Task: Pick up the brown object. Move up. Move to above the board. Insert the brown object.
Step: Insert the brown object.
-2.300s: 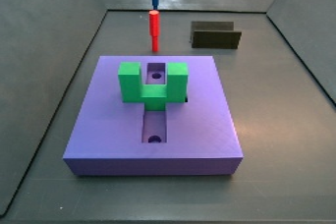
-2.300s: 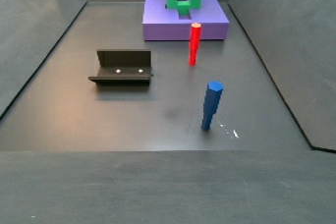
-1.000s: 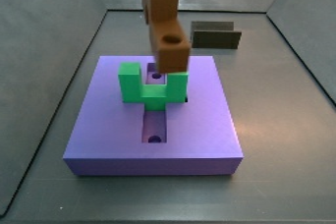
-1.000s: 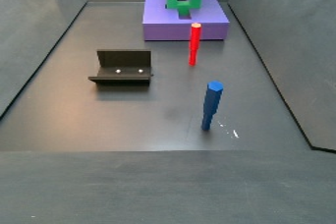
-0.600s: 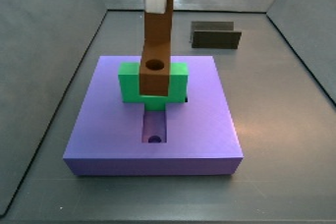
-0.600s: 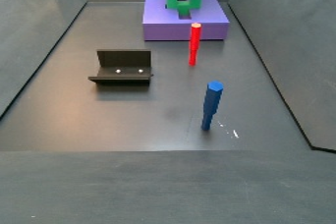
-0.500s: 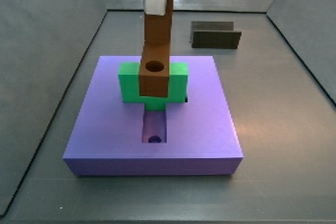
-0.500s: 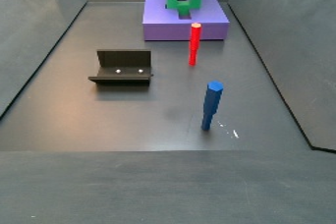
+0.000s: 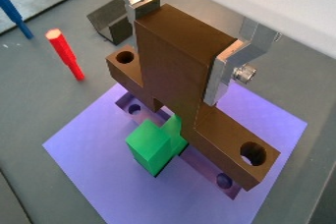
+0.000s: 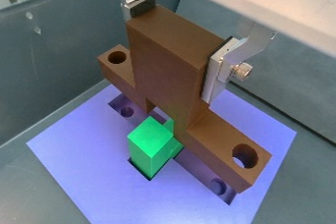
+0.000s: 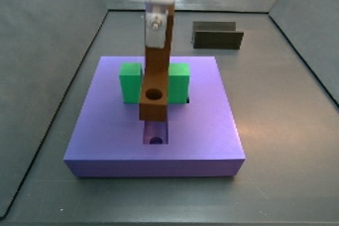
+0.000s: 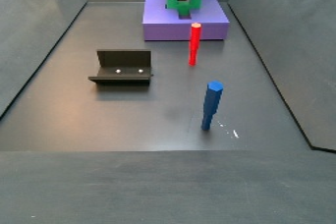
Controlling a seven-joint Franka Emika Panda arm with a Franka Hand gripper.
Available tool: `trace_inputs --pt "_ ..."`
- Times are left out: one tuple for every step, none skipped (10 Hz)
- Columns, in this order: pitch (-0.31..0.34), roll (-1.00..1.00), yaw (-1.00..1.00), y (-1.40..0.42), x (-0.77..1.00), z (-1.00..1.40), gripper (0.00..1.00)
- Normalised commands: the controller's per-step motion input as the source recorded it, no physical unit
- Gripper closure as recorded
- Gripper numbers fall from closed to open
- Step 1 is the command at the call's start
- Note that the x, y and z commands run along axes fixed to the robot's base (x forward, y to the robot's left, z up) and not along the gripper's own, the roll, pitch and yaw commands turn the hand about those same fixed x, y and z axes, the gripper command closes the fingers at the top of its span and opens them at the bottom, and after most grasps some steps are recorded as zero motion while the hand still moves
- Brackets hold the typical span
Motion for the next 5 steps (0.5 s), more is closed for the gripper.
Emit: trace_inputs --pt "0.0 0.06 0.0 0.0 0.0 -0.26 1.0" --pt "0.0 0.09 0.0 0.0 0.0 -0.25 1.0" --pt "0.0 0.09 0.0 0.0 0.0 -0.24 1.0" --pt "0.0 0.08 0.0 0.0 0.0 -0.25 1.0" --pt "0.0 0.09 0.0 0.0 0.0 -0.26 1.0"
